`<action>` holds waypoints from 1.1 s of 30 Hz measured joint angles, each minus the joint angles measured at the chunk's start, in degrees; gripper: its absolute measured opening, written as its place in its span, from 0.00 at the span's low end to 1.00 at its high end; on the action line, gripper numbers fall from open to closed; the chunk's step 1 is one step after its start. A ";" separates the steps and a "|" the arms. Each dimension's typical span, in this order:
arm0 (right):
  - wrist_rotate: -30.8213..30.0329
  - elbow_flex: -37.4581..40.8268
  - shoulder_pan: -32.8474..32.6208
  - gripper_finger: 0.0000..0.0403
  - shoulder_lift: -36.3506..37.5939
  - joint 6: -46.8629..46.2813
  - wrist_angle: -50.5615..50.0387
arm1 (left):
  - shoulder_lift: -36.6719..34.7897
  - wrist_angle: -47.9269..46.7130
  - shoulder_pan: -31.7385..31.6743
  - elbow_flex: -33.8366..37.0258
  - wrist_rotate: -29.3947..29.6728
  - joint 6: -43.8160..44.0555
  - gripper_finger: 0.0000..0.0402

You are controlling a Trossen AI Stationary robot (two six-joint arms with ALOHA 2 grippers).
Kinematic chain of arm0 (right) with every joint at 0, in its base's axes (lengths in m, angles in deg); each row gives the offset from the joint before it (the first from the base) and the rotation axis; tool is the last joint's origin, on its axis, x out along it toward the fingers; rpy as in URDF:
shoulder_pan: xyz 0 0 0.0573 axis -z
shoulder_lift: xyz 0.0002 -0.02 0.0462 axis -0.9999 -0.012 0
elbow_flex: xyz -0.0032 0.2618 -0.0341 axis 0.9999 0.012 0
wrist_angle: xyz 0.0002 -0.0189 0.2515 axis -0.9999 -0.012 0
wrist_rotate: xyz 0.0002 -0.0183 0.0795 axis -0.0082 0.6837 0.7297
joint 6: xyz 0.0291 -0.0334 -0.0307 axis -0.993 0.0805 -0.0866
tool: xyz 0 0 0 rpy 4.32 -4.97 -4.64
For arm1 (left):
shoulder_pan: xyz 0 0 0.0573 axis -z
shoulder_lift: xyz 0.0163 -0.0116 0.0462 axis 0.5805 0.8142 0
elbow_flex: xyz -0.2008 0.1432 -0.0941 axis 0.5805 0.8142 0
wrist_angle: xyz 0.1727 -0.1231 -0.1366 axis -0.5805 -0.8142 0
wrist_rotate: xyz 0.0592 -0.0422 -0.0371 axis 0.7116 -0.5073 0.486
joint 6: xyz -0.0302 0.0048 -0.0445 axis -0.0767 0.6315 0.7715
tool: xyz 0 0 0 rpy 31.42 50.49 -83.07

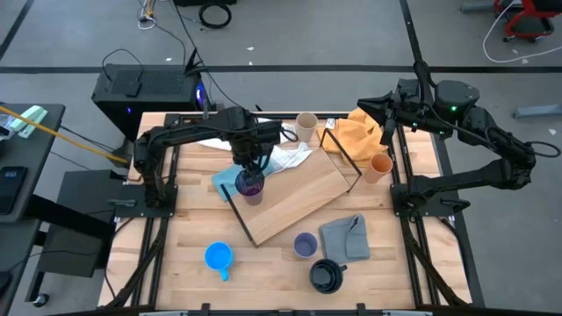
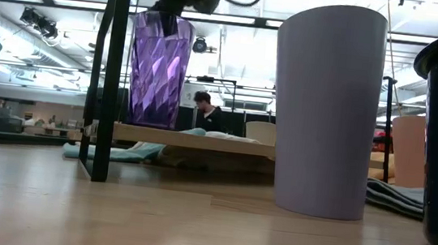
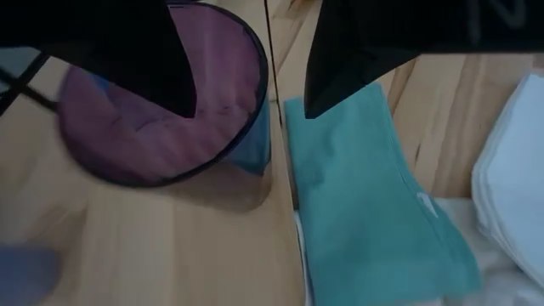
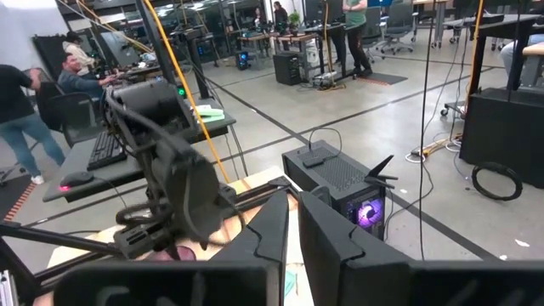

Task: Stack small to large cups/mugs on shelf
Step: Put the light purple cup on the shelf

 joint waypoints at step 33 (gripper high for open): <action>0.39 -0.02 0.02 0.09 7.57 -0.20 -0.26 | -6.11 65.86 3.95 -12.50 7.06 -9.38 0.37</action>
